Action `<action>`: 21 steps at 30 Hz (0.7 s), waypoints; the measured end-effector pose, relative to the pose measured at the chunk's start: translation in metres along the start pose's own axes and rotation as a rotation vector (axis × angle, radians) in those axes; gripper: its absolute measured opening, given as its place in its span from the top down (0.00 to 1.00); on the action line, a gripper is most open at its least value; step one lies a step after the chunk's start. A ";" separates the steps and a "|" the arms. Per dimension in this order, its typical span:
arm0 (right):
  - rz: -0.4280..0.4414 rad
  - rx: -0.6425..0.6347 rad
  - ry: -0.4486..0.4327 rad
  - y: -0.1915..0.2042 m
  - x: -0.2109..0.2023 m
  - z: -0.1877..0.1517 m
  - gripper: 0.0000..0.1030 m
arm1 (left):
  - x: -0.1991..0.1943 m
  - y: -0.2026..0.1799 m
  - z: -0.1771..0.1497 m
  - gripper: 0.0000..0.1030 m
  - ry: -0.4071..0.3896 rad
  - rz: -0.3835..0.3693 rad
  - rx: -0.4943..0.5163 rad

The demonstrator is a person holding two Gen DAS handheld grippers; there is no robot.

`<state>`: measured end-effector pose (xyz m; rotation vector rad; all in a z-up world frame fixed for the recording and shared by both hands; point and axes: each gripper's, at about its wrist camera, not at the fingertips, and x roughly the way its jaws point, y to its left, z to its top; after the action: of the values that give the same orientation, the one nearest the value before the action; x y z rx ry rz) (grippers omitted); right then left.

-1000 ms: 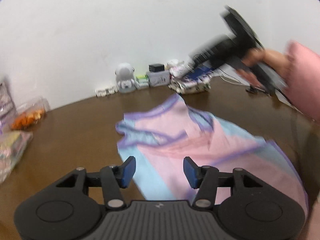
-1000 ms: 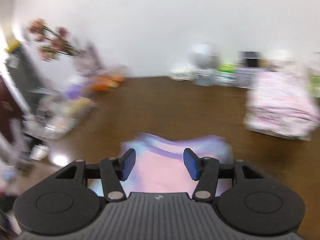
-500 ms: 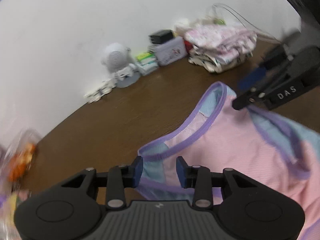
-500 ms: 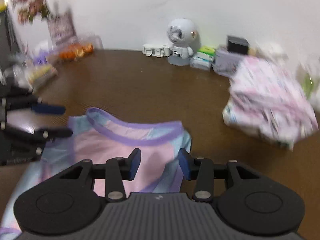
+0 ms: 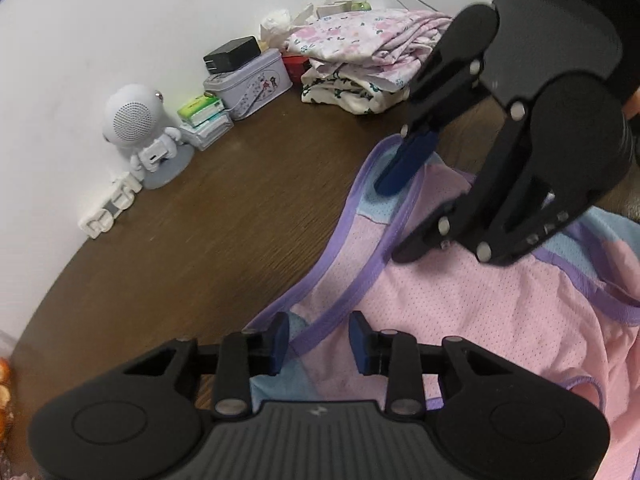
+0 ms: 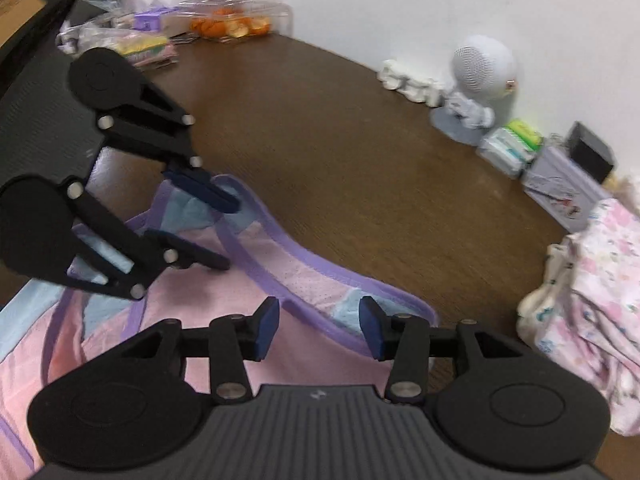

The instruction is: Fold clothes

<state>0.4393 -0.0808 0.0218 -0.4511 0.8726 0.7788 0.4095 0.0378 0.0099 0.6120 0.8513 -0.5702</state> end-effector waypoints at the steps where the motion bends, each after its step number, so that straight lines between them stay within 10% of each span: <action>1: 0.007 -0.003 0.015 -0.001 0.003 0.000 0.61 | 0.000 -0.001 0.000 0.98 0.009 -0.009 0.009; 2: 0.017 -0.007 0.028 -0.001 0.005 -0.002 0.67 | 0.000 -0.004 0.000 0.98 0.011 -0.006 0.030; 3: 0.029 -0.007 0.027 -0.002 0.004 -0.002 0.96 | 0.000 -0.007 0.001 0.98 0.008 -0.001 0.052; 15: -0.091 0.126 -0.126 -0.029 0.003 0.025 0.97 | 0.021 0.009 0.027 0.92 -0.073 0.284 0.010; 17: -0.118 0.168 -0.124 -0.032 0.010 0.024 0.92 | 0.020 0.016 0.022 0.81 -0.068 0.284 -0.035; 19: -0.134 0.216 -0.128 -0.035 0.012 0.019 0.52 | 0.015 0.024 0.015 0.62 -0.069 0.269 -0.086; 21: -0.112 0.267 -0.181 -0.041 -0.002 0.010 0.47 | 0.010 0.032 0.009 0.58 -0.071 0.254 -0.137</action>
<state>0.4750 -0.1021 0.0315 -0.1885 0.7614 0.5802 0.4409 0.0516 0.0142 0.5615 0.7262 -0.2984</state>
